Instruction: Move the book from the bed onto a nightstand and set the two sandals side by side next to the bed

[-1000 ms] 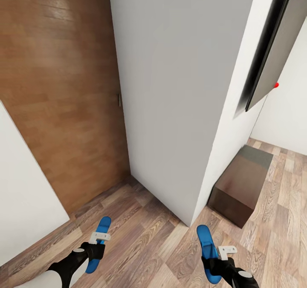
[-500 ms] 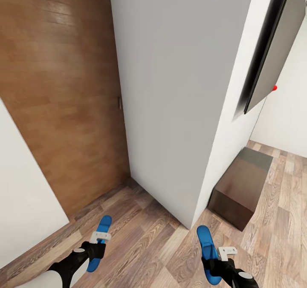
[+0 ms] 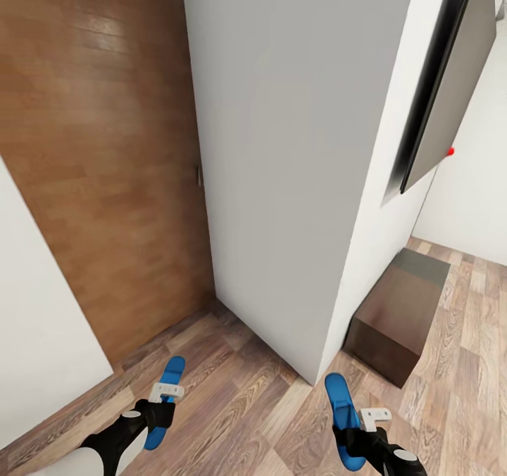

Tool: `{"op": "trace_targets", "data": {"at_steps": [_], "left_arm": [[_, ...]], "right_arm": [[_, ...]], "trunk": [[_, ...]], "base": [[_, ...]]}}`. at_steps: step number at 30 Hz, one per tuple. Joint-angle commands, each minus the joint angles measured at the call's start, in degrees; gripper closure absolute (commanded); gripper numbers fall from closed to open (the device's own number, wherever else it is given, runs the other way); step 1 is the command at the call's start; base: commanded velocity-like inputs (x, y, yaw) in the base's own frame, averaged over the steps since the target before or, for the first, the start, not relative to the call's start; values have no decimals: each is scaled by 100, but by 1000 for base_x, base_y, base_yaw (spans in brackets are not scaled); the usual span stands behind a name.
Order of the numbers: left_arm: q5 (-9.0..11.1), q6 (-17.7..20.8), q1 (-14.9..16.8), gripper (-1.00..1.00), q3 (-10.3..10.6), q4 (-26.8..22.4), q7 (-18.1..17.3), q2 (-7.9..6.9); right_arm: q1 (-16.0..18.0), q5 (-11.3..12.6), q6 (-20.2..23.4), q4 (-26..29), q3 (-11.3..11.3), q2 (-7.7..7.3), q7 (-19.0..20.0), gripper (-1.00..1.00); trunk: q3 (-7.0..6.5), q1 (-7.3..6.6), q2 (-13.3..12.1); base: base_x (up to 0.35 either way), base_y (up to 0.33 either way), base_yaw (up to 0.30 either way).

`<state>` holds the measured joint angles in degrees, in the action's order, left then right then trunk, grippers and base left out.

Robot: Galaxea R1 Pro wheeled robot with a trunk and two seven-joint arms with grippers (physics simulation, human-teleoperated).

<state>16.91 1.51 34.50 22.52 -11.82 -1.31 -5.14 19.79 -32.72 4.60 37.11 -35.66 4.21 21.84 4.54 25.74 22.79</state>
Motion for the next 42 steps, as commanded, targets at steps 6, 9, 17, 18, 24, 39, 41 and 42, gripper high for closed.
{"op": "trace_targets", "data": {"at_steps": [6,9,17,18,24,39,41,42], "left_arm": [[57,14,-3,100,39,-9,-10,-2],[53,12,-4,100,41,-11,-7,2],[50,9,-4,100,42,-12,-2,4],[50,8,-4,100,42,-11,-2,4],[45,7,-4,100,42,-11,-1,4],[41,7,-4,100,42,-12,-1,5],[41,7,-4,100,42,-12,-1,5],[41,7,-4,100,42,-11,-1,5]], "right_arm": [[7,-40,23,16,-41,10,57,100],[7,-41,23,16,-43,10,54,100],[7,-41,22,16,-44,10,50,100],[7,-41,22,15,-44,10,49,100],[7,-41,23,15,-43,10,49,100],[7,-41,16,7,-38,11,48,100],[7,-41,15,7,-39,11,48,100],[7,-41,15,7,-39,10,48,100]], "trunk": [[-43,4,13],[-71,4,13],[-146,4,13],[-155,4,13],[-211,4,13],[-351,4,13],[-370,4,13],[-379,4,13]], "base": [[0,0,0],[0,0,0],[0,0,0],[0,0,0],[0,0,0],[0,0,0],[0,0,0],[0,0,0]]}}
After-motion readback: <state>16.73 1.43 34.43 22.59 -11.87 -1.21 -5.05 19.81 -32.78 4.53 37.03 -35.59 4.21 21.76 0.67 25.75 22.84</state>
